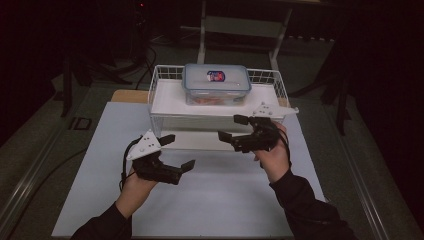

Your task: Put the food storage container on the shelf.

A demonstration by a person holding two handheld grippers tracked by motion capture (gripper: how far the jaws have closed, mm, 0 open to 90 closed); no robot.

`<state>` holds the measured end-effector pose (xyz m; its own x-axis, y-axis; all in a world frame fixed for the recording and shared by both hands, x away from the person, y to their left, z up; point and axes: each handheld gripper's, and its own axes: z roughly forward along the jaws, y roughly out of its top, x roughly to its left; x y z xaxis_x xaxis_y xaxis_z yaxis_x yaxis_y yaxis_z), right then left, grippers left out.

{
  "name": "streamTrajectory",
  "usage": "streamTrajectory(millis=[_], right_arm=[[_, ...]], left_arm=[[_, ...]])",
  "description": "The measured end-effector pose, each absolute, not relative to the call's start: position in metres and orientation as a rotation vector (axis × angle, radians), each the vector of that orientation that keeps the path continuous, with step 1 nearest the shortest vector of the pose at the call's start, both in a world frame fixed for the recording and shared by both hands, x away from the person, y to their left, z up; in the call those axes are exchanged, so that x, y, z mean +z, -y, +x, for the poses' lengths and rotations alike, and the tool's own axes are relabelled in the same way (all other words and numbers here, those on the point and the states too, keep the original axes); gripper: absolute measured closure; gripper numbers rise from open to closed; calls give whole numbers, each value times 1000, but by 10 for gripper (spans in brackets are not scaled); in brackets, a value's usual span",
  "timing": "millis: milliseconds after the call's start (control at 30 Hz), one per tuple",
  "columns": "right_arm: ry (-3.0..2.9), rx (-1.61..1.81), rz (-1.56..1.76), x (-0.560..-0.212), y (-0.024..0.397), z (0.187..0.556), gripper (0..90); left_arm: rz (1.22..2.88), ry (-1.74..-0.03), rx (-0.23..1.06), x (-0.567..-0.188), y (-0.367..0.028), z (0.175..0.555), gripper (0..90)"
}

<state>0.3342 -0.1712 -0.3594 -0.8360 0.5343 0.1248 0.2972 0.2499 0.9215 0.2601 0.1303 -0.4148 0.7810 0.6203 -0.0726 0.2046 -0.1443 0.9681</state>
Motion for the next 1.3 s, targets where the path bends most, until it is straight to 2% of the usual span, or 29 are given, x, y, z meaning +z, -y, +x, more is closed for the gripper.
streamTrajectory(millis=[400,933,1300], right_arm=[[-2292,1636,780,-399,206,305,142],[-2280,1603,866,-463,246,283,148],[-2296,1527,873,-487,265,275,148]], left_arm=[[1722,-572,354,-423,-121,250,7],[1819,-579,282,-475,-119,245,7],[1834,-615,269,-498,-132,242,8]])
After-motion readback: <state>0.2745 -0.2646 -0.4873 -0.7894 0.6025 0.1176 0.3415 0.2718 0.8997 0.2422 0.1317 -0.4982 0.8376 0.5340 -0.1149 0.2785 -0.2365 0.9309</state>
